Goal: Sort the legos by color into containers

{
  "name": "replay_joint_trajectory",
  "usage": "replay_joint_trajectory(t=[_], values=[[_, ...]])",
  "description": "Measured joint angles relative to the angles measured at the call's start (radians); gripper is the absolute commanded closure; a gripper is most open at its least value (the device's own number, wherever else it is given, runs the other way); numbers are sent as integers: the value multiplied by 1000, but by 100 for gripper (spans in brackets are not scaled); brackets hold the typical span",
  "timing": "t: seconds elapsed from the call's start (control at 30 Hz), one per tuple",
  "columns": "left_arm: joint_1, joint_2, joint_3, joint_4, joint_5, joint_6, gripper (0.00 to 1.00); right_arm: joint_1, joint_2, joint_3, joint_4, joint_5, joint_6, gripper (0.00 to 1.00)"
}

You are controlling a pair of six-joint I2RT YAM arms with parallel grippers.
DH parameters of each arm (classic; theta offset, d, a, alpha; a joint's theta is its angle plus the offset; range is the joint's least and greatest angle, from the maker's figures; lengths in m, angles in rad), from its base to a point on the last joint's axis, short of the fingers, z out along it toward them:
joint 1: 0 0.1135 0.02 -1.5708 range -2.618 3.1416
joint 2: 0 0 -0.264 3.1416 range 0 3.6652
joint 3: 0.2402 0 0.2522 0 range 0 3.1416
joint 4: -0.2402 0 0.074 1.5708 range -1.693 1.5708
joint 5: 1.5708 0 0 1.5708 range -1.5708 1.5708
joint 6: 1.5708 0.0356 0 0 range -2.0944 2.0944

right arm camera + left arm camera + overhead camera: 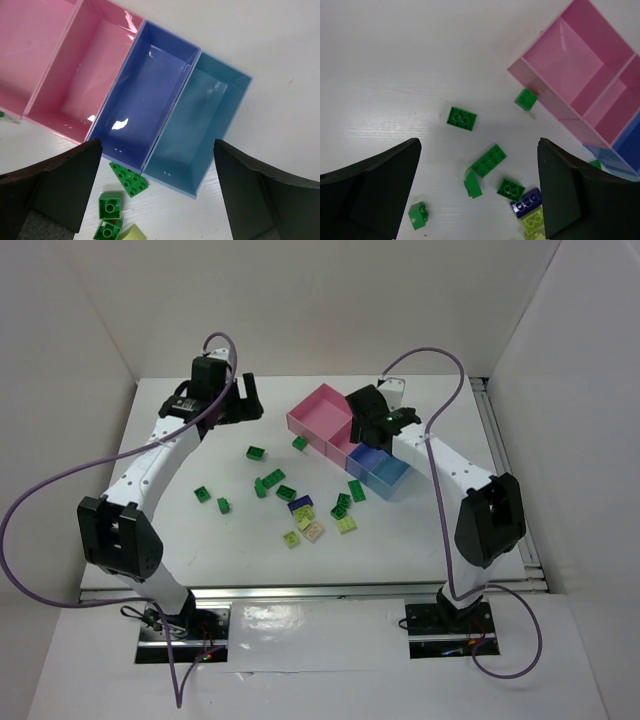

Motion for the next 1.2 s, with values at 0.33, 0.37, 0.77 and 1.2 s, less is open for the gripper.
replay_joint_trajectory(t=[0.33,0.37,0.77,1.2], values=[[99,-24,-80,-48,90,-79,8,61,-68,-112,49,-58,-48,0],[98,-20,-80,-58,83,-82,8,72,-74,-116,62,-69,-64,0],[57,342,87,-243,-1,-248,8,210,-70,-135,193,-171,-182,0],[53,587,224,-290,13,-526,15,253,-54,-138,198,-90,-201,0]])
